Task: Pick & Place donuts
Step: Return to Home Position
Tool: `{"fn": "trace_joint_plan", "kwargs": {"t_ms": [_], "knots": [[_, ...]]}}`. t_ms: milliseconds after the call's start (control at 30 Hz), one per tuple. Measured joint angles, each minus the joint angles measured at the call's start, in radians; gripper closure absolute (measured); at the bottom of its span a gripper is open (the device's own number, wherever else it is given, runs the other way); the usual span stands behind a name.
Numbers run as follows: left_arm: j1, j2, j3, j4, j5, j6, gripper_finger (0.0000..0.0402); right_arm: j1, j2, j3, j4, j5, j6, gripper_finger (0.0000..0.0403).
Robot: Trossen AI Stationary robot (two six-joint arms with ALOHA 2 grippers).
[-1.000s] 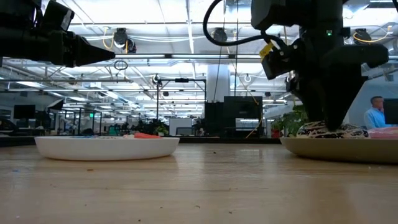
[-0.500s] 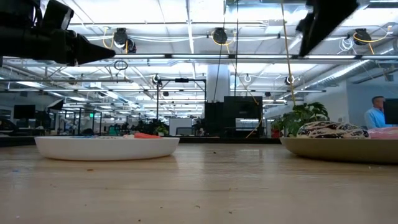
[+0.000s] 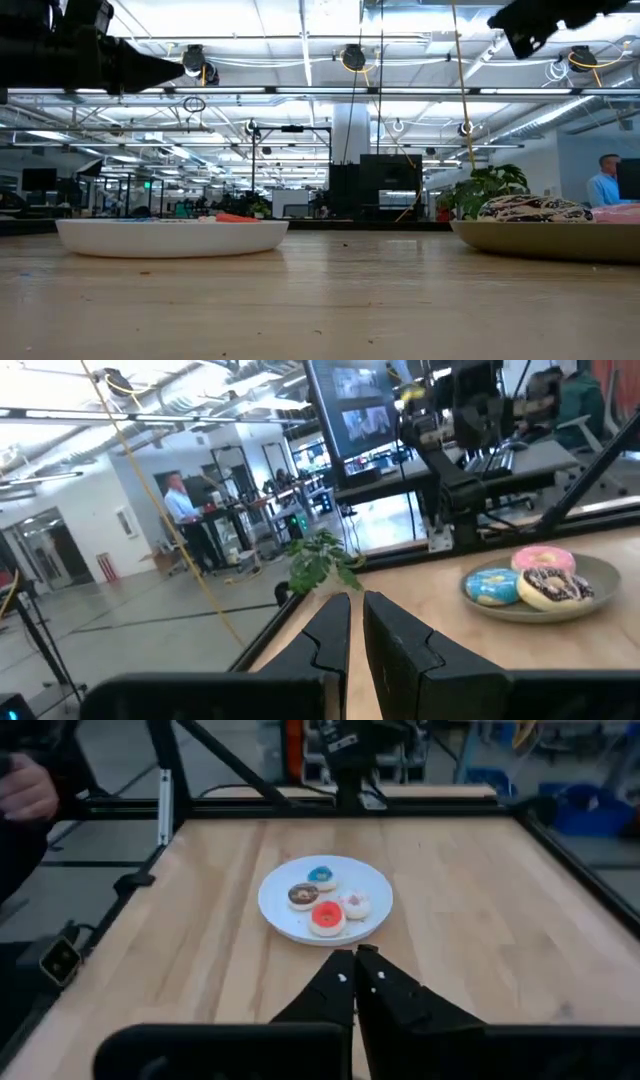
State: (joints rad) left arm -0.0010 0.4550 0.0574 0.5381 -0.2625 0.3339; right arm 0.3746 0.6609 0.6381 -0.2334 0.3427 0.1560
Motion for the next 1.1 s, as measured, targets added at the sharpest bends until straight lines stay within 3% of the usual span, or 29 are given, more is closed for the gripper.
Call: {"fn": "trace_joint_plan", "kwargs": {"t_ms": [233,400,500,600,767,933,1100], "knots": [[0.000,0.000,0.001,0.001,-0.154,-0.027,0.0362,-0.080,-0.271,-0.187,0.077,-0.008,-0.124,0.0402],[0.000,0.000,0.001,-0.019,-0.141,-0.022,0.0369,-0.131,-0.458,-0.295,0.166,-0.128,-0.201,0.0402],[0.003,0.000,0.005,-0.028,-0.197,-0.036,0.0393,-0.157,-0.525,-0.348,0.157,-0.162,-0.204,0.0403],[0.035,0.000,0.071,-0.179,-0.227,-0.080,0.0396,-0.184,-0.563,-0.395,0.155,-0.190,-0.208,0.0403],[0.100,0.005,0.195,-0.424,-0.121,-0.127,0.0398,-0.231,-0.591,-0.462,0.155,-0.191,-0.201,0.0403],[0.139,-0.051,0.248,-0.470,-0.063,-0.108,0.0399,-0.238,-0.657,-0.486,0.165,-0.194,-0.192,0.0403],[0.184,-0.171,0.243,-0.529,0.079,-0.113,0.0400,-0.238,-0.660,-0.490,0.160,-0.197,-0.180,0.0403]]}}
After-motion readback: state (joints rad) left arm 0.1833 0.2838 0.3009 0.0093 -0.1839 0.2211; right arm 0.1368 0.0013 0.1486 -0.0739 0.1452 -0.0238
